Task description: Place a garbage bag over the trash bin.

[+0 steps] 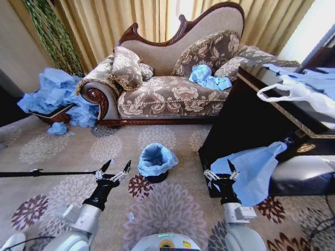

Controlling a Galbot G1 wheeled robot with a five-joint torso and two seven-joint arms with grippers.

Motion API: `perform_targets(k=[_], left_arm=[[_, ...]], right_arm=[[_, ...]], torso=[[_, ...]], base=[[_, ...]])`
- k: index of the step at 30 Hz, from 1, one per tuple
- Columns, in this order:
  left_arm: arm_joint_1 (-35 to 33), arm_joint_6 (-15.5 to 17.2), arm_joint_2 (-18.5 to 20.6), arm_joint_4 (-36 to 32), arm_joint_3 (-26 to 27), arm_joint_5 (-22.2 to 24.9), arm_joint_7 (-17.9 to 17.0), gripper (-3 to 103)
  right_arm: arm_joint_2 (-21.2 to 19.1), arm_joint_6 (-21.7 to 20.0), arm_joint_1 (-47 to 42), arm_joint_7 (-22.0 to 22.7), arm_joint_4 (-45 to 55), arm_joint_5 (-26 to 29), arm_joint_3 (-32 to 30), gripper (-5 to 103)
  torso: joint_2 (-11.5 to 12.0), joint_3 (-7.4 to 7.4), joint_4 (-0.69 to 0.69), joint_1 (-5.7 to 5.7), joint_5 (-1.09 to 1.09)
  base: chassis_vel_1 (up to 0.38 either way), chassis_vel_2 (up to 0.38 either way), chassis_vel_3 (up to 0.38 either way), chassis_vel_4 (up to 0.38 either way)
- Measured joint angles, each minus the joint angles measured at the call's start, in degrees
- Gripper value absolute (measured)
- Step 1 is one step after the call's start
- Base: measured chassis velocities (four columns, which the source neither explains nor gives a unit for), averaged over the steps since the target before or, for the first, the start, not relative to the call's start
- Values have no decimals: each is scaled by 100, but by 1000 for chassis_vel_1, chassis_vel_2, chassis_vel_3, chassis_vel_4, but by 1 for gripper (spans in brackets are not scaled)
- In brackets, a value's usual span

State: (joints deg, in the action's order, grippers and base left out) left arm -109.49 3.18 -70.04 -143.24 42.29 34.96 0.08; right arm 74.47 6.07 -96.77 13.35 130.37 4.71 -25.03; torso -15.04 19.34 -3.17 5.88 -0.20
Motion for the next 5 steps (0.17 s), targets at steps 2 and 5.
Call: perform_targets(k=[2, 5], left_arm=[[0, 0, -1, 0, 0, 0, 0, 100], [0, 0, 0, 0, 0, 0, 0, 100]], right_arm=[[0, 0, 0, 0, 0, 0, 0, 100], [0, 0, 0, 0, 0, 0, 0, 100]], torso=[[0, 0, 0, 0, 0], [0, 0, 0, 0, 0]], base=[[0, 0, 0, 0], [0, 0, 0, 0]])
